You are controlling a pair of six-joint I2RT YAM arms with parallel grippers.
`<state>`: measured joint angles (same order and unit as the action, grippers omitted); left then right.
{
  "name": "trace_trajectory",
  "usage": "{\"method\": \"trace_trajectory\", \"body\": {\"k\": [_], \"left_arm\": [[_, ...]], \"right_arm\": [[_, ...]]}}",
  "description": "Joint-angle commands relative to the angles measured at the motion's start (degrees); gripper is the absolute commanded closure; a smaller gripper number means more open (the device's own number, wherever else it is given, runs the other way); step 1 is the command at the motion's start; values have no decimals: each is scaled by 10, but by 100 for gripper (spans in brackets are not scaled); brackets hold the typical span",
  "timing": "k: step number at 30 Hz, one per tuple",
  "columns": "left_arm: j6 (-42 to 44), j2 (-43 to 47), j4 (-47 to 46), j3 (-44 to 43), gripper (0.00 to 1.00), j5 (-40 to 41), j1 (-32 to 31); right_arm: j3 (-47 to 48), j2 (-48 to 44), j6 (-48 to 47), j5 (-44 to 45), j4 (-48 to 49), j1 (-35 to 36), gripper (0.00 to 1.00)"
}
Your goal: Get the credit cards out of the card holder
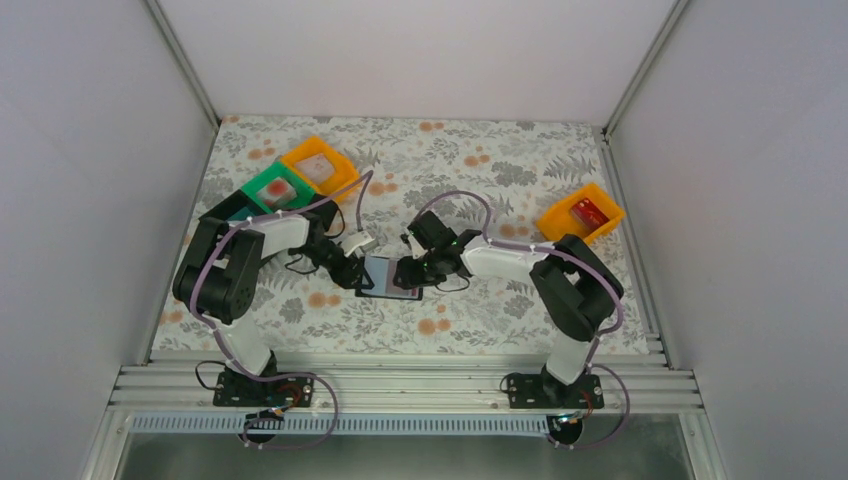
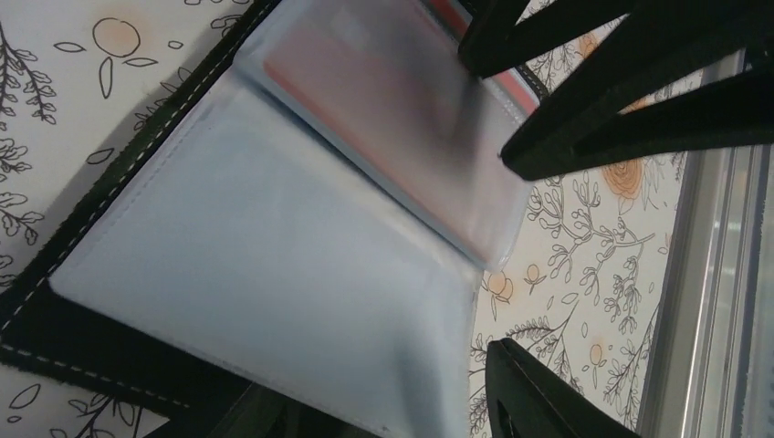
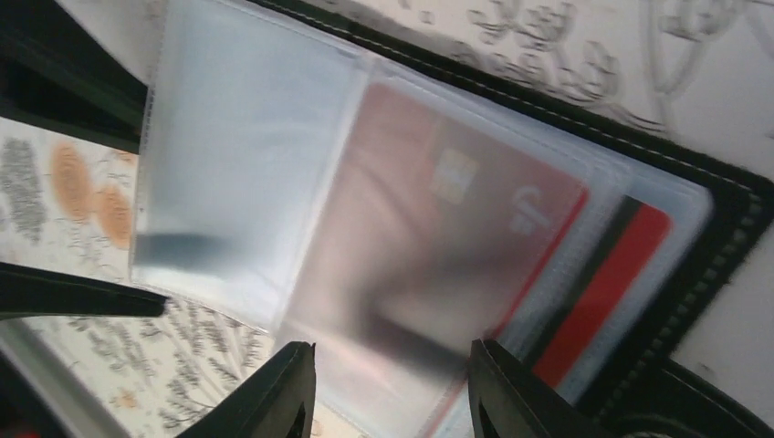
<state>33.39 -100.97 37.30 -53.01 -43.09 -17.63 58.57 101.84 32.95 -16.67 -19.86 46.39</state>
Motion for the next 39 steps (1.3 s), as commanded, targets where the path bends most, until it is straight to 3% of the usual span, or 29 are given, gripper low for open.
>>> {"method": "trace_trajectory", "body": {"k": [1,6,14,23,30,39], "left_arm": [[10,-6,3,-8,50,-25,0],[14,-6,5,-6,56,-28,0],[22,-3,14,-10,56,-36,1],[37,11,33,-16,48,-51,11],[40,37,38,-14,27,-58,36],[71,68,72,-22,25,-99,105]], "right_arm": [[-1,20,9,-77,73,6,56],[8,32,11,-90,87,6,57],[23,51,33,-128,136,6,57],[36,61,67,-115,170,6,58],[57,86,74,-136,181,10,58],[135,129,70,-139,148,28,57]]}}
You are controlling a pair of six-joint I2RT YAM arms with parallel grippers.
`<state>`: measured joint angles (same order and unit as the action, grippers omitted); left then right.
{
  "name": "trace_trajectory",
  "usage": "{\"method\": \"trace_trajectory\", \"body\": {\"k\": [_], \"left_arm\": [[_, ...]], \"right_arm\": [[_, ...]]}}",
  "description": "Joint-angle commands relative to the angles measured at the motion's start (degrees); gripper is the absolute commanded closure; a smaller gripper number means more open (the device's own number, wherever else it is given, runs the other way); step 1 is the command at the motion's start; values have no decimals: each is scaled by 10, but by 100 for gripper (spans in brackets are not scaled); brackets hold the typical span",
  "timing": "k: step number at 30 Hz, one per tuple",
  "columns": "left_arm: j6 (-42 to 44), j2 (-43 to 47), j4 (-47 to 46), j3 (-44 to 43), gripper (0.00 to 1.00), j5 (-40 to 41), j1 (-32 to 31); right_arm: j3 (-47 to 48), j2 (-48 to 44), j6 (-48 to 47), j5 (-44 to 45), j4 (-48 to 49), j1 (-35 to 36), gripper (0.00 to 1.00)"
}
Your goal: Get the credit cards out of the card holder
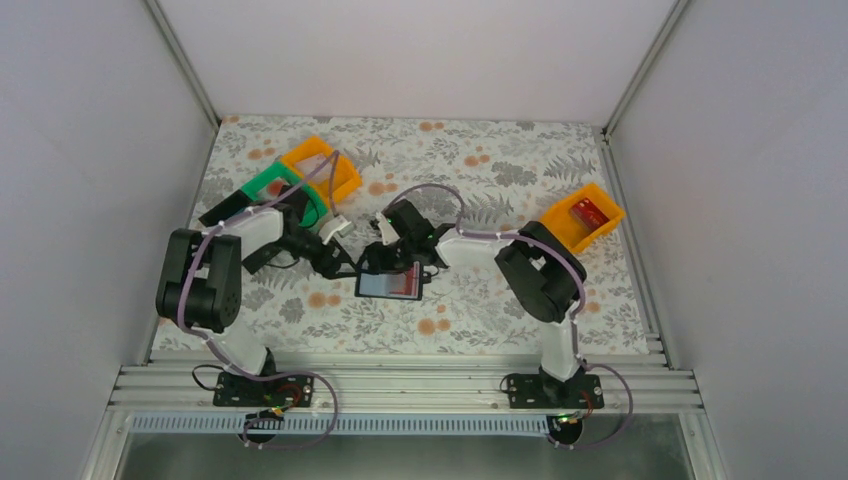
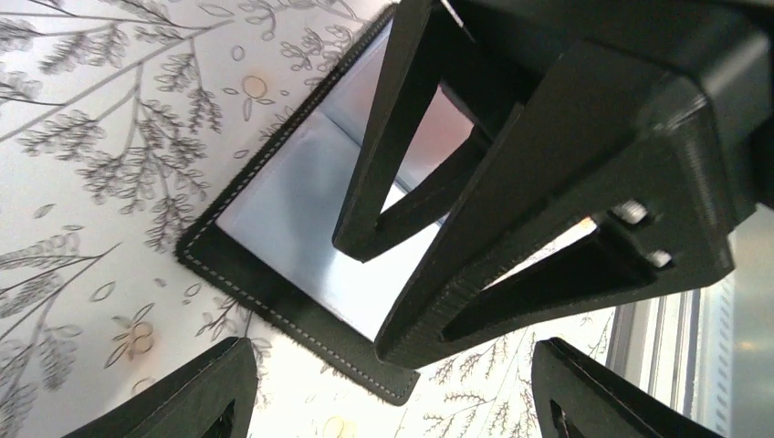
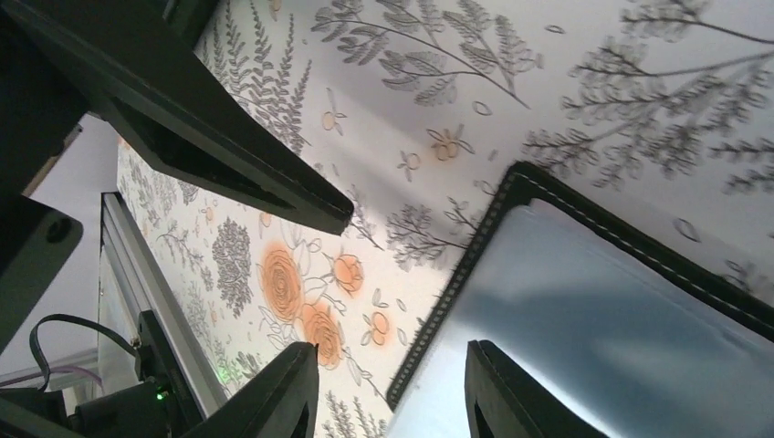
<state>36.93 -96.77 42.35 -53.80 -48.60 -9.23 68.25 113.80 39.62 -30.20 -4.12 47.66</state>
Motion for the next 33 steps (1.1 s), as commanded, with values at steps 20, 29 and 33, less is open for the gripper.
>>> {"method": "trace_trajectory", "body": {"k": [20,29,33], "left_arm": [[-19,5,-40,6,41,33,-17],[-11,-50,-37,-1,48,37,-39],[-9,-58,-38,0,51,38,-48]], "right_arm": [[-81,-145,-22,167,-212,-23,60],[-55,-80,-29,114,-168,-12,64],[-47,-63,-32,95,-155,-8,65]]}}
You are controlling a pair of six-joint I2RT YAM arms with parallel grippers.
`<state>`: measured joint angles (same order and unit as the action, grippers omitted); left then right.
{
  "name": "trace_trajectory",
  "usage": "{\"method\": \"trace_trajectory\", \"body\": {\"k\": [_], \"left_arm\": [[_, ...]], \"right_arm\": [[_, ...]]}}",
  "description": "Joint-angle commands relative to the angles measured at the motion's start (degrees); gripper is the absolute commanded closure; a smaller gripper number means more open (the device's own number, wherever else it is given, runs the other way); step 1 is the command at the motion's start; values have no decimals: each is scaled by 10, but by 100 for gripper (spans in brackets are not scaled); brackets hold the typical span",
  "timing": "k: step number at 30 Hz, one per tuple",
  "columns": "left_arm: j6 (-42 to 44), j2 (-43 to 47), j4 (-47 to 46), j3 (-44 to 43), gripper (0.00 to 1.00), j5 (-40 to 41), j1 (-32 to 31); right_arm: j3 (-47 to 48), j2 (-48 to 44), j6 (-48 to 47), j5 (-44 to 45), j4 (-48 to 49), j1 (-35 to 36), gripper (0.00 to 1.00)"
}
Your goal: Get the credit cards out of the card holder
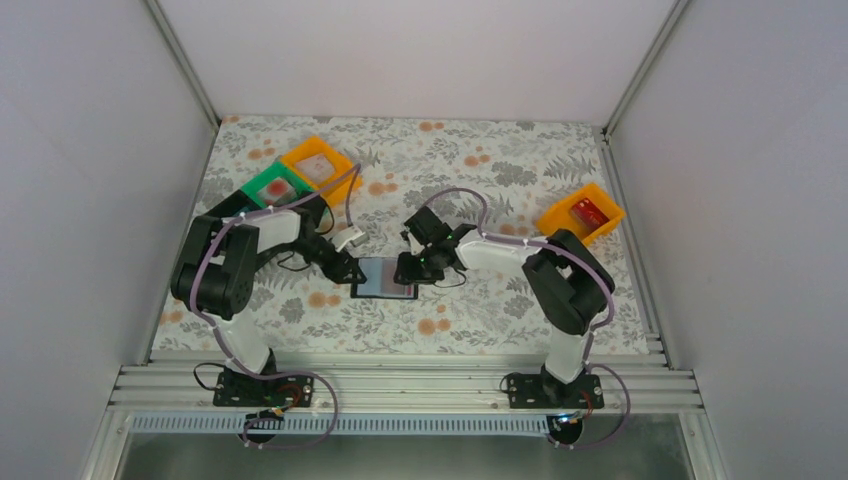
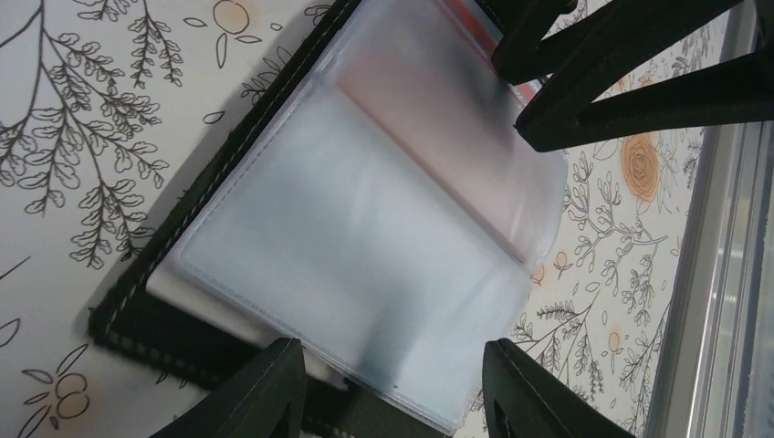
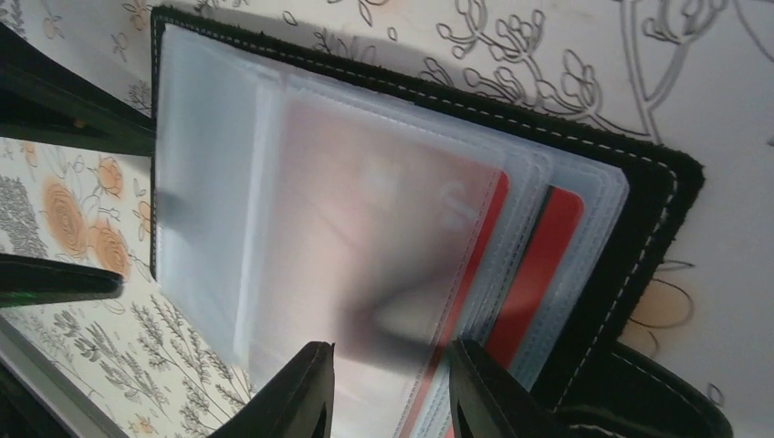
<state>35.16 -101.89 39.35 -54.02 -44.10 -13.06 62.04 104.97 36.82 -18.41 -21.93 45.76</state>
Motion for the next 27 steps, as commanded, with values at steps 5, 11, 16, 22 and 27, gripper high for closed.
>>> {"method": "trace_trajectory", "body": {"k": [5,11,16,22,27], "left_arm": [[13,-14,-4,0,60,-13,-11],[13,-14,-4,-1,65,-15,-12],[15,-14,-3,-1,65,-17,-11],[21,-10,5,-3,66,-20,-7],[32,26,33,-18,63,-10,17]], "right_arm": [[37,28,-7,-31,32,20,68],[48,44,-6,-72,62,23,69],[50,32,-9,-80,76,23,69],[58,53,-7,-91,85,23,68],[64,27,-20,-29,44,17,65]]}}
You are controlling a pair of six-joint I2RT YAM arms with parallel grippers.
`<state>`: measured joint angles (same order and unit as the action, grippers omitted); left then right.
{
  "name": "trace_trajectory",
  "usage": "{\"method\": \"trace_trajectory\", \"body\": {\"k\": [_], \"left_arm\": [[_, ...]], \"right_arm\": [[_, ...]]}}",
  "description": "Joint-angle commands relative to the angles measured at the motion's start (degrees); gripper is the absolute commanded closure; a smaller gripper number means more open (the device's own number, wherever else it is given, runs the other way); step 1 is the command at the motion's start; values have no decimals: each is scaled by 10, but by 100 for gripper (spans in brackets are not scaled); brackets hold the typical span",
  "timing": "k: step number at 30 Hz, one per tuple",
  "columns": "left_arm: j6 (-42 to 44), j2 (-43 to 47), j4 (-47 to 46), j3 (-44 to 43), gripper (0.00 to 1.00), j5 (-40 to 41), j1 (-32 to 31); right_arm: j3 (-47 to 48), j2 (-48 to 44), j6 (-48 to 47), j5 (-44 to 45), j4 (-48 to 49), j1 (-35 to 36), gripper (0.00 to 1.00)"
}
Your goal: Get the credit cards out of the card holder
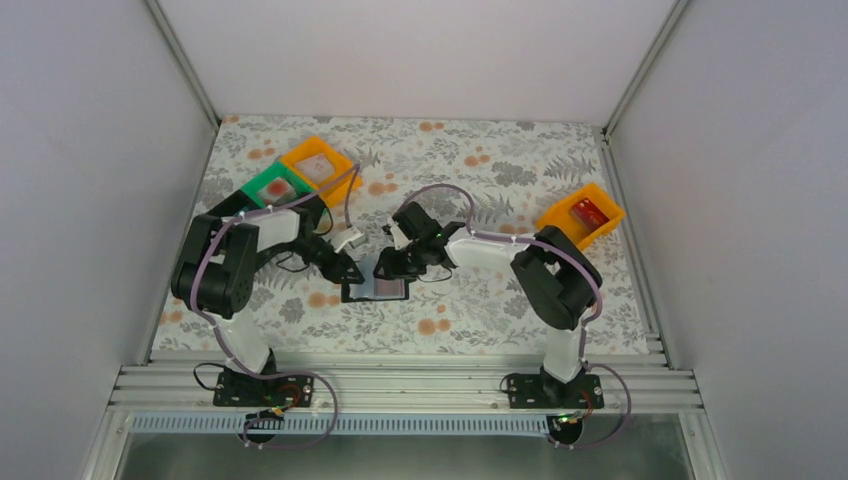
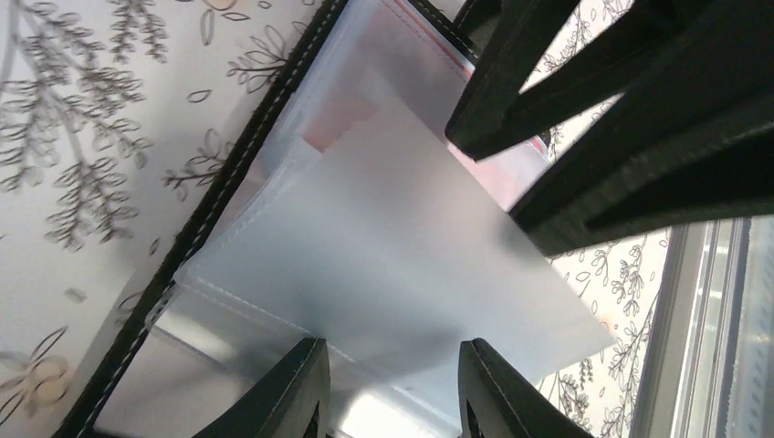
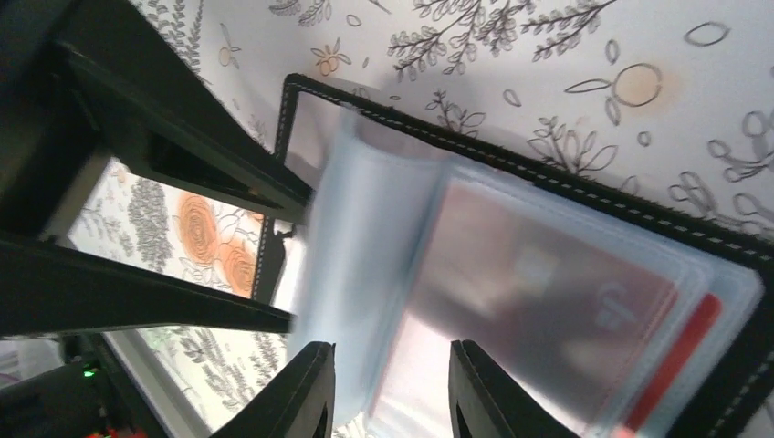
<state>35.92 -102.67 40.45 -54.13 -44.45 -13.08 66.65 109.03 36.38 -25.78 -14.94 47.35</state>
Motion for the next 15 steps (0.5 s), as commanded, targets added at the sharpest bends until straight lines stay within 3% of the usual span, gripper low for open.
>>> {"method": "trace_trajectory", "body": {"k": [1,6,15], "left_arm": [[24,47,25,-19,61,2,21],[30,88,45,-17,45,40,30],[9,89,18,10,36,89,46]], "right_arm": [[25,-17,-21,70,-57,-2,64],[50,-19,-45,201,-170,-6,58],[30,-26,-56,213,-198,-9,40]]}}
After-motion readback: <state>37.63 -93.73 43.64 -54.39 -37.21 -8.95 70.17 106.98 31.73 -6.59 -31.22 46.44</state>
